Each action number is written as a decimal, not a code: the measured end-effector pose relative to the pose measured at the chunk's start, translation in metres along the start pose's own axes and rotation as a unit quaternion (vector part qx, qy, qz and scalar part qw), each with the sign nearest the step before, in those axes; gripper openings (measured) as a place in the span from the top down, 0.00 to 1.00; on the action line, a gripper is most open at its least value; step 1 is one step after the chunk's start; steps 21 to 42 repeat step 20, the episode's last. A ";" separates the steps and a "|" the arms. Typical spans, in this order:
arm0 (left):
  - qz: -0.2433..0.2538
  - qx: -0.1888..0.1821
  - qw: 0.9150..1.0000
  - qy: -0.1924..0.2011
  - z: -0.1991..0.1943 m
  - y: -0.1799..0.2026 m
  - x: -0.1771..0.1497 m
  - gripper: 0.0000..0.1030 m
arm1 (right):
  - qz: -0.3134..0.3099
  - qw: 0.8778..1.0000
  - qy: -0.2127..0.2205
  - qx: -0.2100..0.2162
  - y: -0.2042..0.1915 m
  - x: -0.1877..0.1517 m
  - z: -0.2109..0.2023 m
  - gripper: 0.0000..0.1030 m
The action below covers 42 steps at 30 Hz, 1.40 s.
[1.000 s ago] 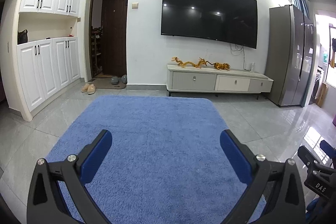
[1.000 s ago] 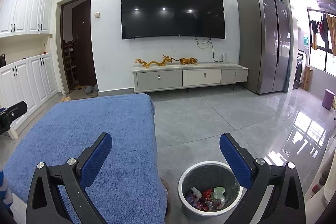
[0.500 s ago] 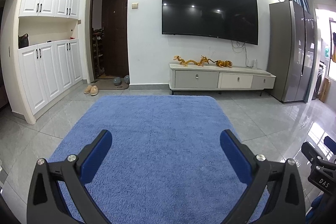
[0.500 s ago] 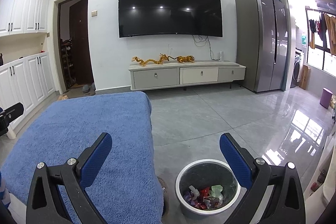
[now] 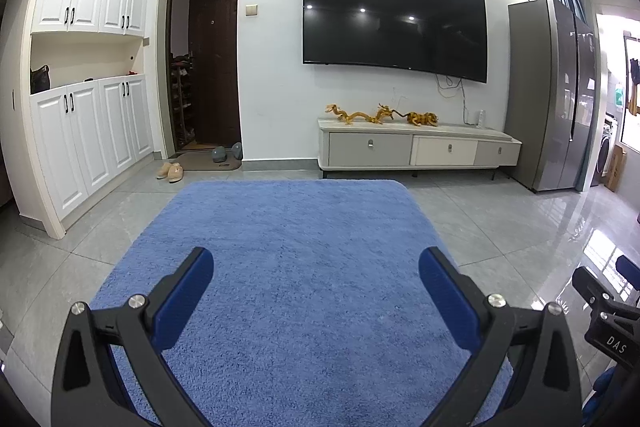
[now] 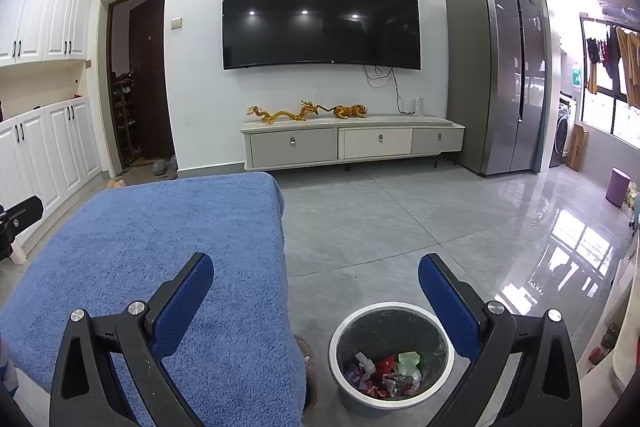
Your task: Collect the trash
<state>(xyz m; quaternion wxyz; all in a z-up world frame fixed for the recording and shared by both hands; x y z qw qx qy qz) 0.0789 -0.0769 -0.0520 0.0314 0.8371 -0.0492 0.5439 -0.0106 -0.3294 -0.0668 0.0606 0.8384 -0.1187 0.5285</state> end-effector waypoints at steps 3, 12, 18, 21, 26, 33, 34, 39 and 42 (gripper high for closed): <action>0.006 -0.001 1.000 0.005 0.000 0.002 0.000 0.00 | -0.001 1.000 0.000 -0.002 0.000 0.002 0.001 0.00; 0.012 -0.012 1.000 -0.001 0.004 0.010 -0.004 0.00 | -0.002 1.000 -0.006 -0.004 -0.002 -0.003 0.006 0.00; 0.015 -0.014 1.000 -0.004 0.006 0.012 -0.005 0.00 | -0.002 1.000 -0.004 -0.005 0.001 -0.002 0.006 0.00; 0.016 -0.016 1.000 -0.005 0.006 0.014 -0.005 0.00 | -0.002 1.000 -0.003 -0.005 0.002 -0.003 0.007 0.00; 0.016 -0.016 1.000 -0.005 0.006 0.014 -0.005 0.00 | -0.002 1.000 -0.003 -0.005 0.002 -0.003 0.007 0.00; 0.016 -0.016 1.000 -0.005 0.006 0.014 -0.005 0.00 | -0.002 1.000 -0.003 -0.005 0.002 -0.003 0.007 0.00; 0.016 -0.016 1.000 -0.005 0.006 0.014 -0.005 0.00 | -0.002 1.000 -0.003 -0.005 0.002 -0.003 0.007 0.00; 0.016 -0.016 1.000 -0.005 0.006 0.014 -0.005 0.00 | -0.002 1.000 -0.003 -0.005 0.002 -0.003 0.007 0.00; 0.016 -0.016 1.000 -0.005 0.006 0.014 -0.005 0.00 | -0.002 1.000 -0.003 -0.005 0.002 -0.003 0.007 0.00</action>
Point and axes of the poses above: each gripper's, at about its wrist camera, not at the fingertips, and z roughly the way its jaws point, y to its right, x to its top, the point moved 10 cm from there along z, roughly the way its jaws point
